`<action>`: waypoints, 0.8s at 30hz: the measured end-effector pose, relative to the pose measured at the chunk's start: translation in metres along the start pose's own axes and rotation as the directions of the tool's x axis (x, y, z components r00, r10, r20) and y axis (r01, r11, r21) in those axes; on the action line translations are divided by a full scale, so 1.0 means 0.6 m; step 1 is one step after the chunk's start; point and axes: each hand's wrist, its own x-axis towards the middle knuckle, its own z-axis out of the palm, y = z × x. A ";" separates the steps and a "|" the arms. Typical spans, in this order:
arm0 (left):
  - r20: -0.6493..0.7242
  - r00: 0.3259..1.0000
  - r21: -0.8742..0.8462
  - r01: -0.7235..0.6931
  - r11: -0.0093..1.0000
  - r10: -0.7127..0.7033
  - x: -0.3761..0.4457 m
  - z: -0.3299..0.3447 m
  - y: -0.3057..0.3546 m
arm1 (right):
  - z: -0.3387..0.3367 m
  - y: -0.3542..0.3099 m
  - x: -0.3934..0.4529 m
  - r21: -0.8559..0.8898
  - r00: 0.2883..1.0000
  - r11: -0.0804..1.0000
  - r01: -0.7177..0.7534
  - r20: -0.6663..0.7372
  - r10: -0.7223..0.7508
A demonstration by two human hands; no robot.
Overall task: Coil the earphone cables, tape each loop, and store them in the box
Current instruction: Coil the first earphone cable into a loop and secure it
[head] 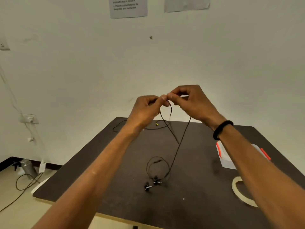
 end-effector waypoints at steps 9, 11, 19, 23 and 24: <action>-0.397 0.918 -0.085 -0.025 0.996 -0.011 0.022 -0.117 0.039 | -0.027 0.011 -0.032 0.136 0.993 0.984 -0.117 0.024 0.115; -0.470 0.883 0.052 0.017 0.998 0.010 0.014 -0.134 0.022 | -0.018 0.035 -0.055 0.162 0.986 0.972 -0.168 0.020 0.167; -0.045 0.997 0.310 -0.044 0.950 0.061 -0.043 -0.042 -0.019 | 0.025 0.031 -0.070 0.219 0.983 0.958 -0.184 0.055 0.176; 0.075 0.997 0.259 0.000 0.966 -0.020 -0.047 -0.005 -0.028 | 0.031 0.023 -0.067 0.187 0.987 0.970 -0.154 0.072 0.143; 0.062 0.998 0.260 0.016 0.965 -0.033 -0.046 -0.005 -0.028 | 0.031 0.023 -0.068 0.186 0.987 0.970 -0.157 0.075 0.145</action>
